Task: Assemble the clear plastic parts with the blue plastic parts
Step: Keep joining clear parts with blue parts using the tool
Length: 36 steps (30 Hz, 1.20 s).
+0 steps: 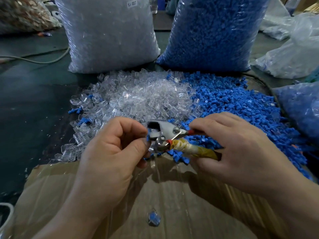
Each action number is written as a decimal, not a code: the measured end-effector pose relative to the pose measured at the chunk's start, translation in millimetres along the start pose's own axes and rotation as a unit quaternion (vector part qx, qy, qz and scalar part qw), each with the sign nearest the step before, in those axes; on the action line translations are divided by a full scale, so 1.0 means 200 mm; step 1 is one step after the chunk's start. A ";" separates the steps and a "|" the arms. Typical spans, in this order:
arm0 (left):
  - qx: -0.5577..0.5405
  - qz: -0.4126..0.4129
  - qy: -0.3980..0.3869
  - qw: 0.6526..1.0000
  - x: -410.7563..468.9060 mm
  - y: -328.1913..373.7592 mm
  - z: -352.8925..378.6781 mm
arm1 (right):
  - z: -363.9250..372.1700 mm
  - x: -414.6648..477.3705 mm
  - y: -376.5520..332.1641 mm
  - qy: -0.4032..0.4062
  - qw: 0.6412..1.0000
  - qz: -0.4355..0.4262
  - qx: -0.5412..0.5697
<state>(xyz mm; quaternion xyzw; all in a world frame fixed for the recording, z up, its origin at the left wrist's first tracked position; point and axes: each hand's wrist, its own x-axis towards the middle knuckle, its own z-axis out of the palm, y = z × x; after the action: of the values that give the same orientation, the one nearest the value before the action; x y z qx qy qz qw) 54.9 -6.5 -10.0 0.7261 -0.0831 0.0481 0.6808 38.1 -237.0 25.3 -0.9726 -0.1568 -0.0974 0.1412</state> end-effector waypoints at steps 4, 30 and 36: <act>-0.006 -0.049 0.013 0.999 0.01 0.00 0.00 | 0.01 0.02 0.06 0.010 0.997 0.065 -0.048; 0.061 -0.028 -0.016 0.998 -0.07 0.08 0.08 | 0.11 0.05 -0.19 0.067 0.993 -0.092 -0.016; 0.043 -0.125 -0.100 0.986 -0.04 0.10 0.01 | 0.11 0.04 -0.23 0.103 0.985 -0.129 0.038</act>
<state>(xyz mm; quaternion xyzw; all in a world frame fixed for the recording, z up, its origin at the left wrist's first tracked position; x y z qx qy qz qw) 42.3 -9.9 7.7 0.7606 -0.0573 -0.1064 0.6379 33.6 -185.8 18.1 -0.9228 -0.2695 -0.2087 0.1795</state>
